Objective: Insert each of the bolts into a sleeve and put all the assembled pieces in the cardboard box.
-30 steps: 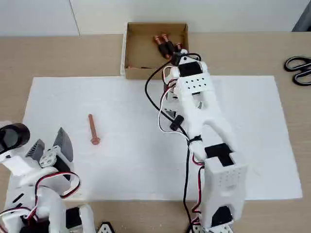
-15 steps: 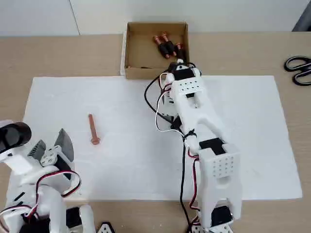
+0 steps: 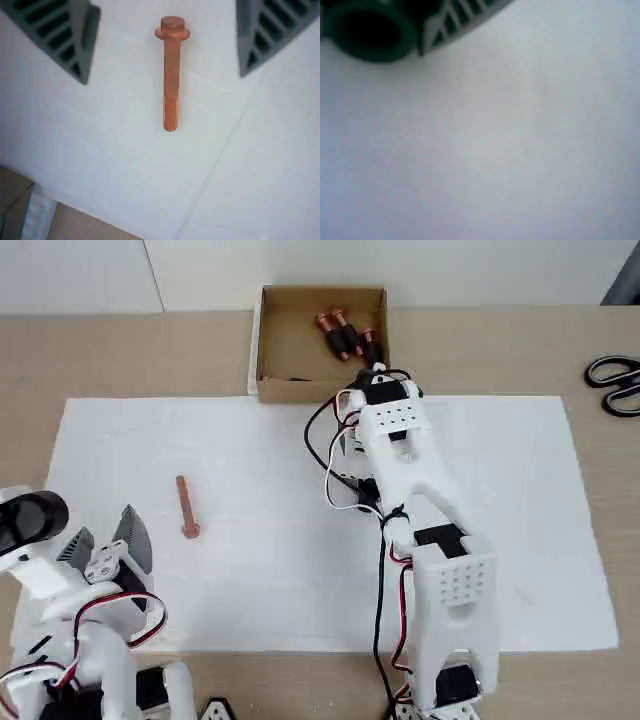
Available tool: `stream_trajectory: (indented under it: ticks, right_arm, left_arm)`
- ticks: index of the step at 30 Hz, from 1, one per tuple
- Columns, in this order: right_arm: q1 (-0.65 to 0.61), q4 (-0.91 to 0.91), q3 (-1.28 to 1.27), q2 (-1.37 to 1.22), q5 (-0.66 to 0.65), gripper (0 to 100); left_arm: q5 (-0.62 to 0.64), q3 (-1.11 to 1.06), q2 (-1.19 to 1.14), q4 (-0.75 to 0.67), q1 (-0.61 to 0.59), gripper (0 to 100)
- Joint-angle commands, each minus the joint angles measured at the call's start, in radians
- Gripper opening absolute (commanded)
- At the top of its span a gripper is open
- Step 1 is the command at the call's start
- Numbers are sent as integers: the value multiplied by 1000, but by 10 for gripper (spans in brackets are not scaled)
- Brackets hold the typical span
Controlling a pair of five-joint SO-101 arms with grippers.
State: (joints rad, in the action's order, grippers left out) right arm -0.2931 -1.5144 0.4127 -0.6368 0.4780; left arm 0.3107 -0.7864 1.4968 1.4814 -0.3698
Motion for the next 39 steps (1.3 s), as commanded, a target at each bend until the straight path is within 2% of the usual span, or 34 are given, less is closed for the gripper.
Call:
stream_trajectory:
  ticks: [1, 5, 10, 21, 29, 33, 39]
  right_arm:
    - [28, -18, 78, 8, -112, 20]
    - [62, -99, 164, 7, -272, 20]
    - [114, -125, 204, 7, -394, 24]
    - [120, -124, 203, -8, -440, 26]
    - [120, -124, 204, -124, -439, 28]
    - [120, -128, 204, -137, -440, 82]
    - [119, -134, 204, -136, -439, 87]
  left_arm:
    - [-6, -1, 2, -12, -8, 182]
    - [-6, -1, 2, -12, -8, 182]
    - [-6, -1, 2, -12, -6, 182]
    - [-6, -1, 2, -12, -6, 182]
    - [-6, -1, 2, -12, -6, 182]
    - [-6, -1, 2, -12, -6, 182]
    - [-6, -1, 2, -12, -6, 182]
